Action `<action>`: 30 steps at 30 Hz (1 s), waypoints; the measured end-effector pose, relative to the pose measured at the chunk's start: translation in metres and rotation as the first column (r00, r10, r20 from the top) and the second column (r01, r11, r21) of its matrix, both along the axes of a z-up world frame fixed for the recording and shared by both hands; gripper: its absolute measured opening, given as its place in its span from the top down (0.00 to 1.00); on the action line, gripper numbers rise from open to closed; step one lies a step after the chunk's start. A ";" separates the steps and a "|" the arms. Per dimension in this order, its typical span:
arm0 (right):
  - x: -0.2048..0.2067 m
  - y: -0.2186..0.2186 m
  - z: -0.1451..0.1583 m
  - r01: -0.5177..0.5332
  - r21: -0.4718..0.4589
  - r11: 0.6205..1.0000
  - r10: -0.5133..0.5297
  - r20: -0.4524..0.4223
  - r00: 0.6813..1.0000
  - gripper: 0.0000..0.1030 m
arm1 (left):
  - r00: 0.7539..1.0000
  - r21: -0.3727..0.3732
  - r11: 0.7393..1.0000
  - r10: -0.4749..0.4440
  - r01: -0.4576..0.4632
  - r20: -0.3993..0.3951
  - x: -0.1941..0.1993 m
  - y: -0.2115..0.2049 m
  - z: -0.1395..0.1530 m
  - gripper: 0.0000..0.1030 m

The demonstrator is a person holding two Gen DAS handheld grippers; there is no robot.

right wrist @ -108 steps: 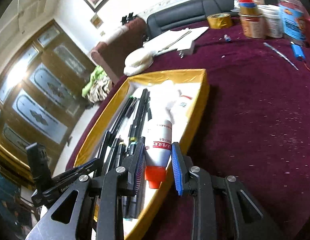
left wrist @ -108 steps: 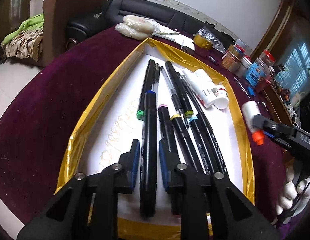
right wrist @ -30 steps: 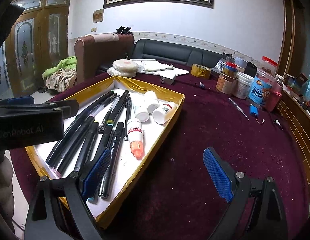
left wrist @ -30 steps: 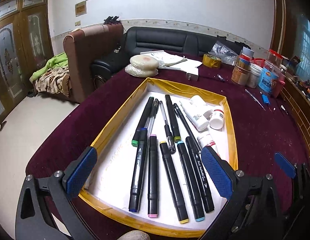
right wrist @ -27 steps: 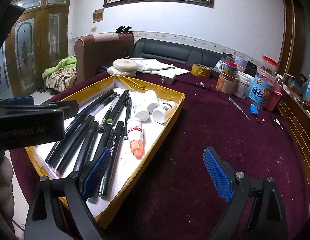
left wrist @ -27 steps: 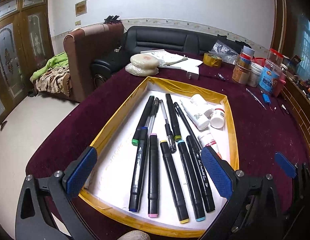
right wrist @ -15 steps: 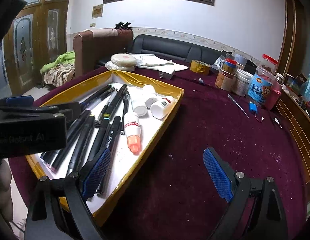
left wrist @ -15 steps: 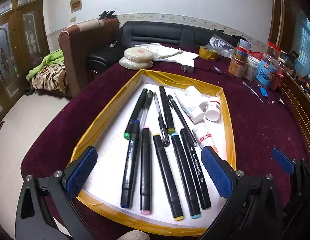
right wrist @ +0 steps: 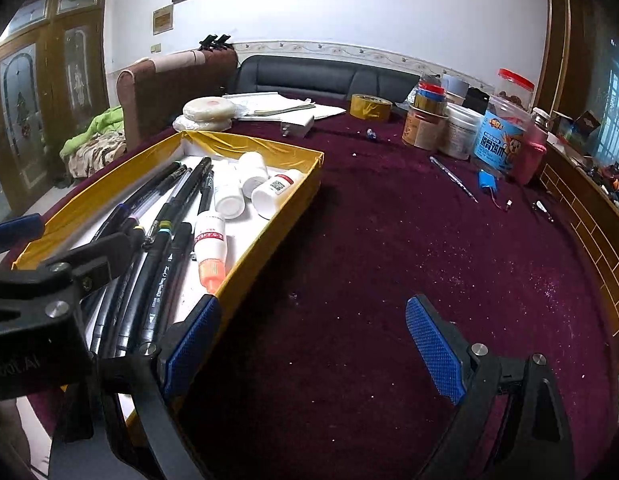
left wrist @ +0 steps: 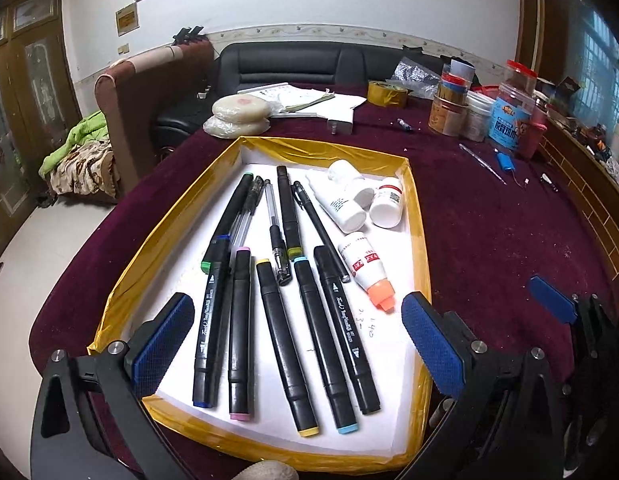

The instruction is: Organize rigid objects

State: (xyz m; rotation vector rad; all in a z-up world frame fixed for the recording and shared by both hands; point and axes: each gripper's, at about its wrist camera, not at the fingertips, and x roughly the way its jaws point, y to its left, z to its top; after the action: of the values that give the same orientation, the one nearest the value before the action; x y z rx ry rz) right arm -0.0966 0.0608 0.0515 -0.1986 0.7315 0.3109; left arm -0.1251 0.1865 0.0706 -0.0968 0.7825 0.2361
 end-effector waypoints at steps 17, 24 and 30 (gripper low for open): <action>0.001 -0.001 -0.002 -0.042 0.006 0.999 0.042 0.002 0.999 0.12 | 0.998 -0.013 1.000 0.008 -0.009 -0.058 0.010 -0.008 -0.008 0.00; 0.000 0.002 -0.002 -0.052 -0.004 0.999 0.052 0.008 0.999 0.12 | 0.998 -0.018 1.000 0.012 -0.013 -0.064 0.010 -0.006 -0.009 0.00; -0.001 0.002 -0.002 -0.054 -0.008 0.999 0.054 0.012 0.998 0.12 | 0.998 -0.014 1.000 0.015 -0.016 -0.063 0.010 -0.006 -0.009 0.00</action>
State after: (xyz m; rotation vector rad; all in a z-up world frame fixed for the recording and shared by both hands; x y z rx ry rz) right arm -0.0974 0.0632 0.0495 -0.2280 0.7167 0.3579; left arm -0.1149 0.1809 0.0620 -0.1099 0.8463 0.2492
